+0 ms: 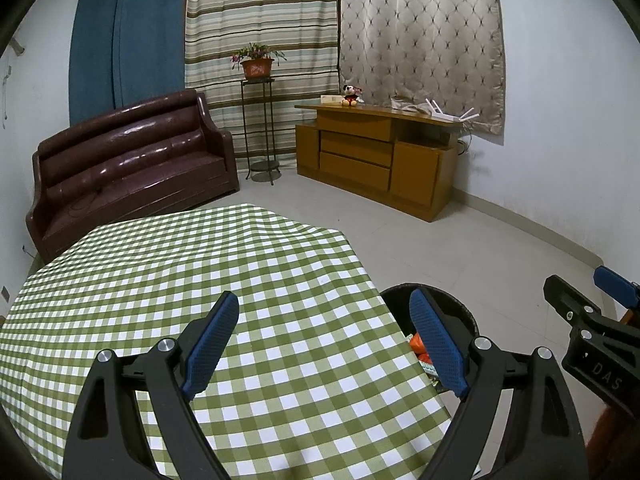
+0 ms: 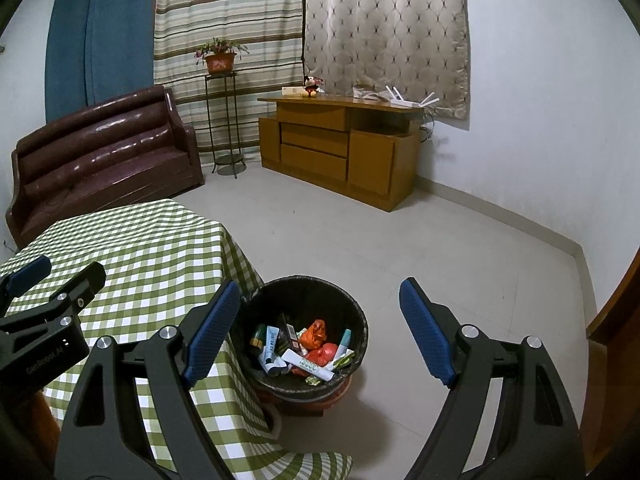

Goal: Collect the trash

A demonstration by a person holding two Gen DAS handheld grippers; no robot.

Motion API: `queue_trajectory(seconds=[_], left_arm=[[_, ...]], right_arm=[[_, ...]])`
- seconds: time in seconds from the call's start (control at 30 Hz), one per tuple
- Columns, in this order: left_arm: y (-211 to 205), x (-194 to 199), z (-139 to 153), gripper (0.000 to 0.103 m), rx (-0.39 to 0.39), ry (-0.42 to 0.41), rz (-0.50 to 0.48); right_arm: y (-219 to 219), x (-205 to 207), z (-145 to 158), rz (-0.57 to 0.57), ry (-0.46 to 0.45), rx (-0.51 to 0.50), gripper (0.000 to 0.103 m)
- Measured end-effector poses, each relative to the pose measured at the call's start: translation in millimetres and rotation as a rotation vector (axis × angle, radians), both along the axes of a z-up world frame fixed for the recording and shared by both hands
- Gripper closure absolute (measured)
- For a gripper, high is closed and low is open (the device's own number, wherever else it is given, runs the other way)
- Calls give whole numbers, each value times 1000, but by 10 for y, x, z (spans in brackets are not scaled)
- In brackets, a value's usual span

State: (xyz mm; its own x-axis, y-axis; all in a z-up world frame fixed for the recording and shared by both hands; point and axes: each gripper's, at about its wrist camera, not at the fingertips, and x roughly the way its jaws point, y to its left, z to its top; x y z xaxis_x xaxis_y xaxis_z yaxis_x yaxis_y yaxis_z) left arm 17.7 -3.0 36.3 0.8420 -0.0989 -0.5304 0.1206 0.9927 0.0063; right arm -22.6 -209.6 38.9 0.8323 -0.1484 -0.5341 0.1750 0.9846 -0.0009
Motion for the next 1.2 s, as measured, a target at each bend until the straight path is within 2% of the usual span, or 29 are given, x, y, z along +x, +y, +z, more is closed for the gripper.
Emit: queue_trajectory(seconds=[1.2], left_arm=[[39, 9, -23, 18, -9, 18, -4]], right_arm=[[-3, -16, 16, 0, 0, -1, 23]])
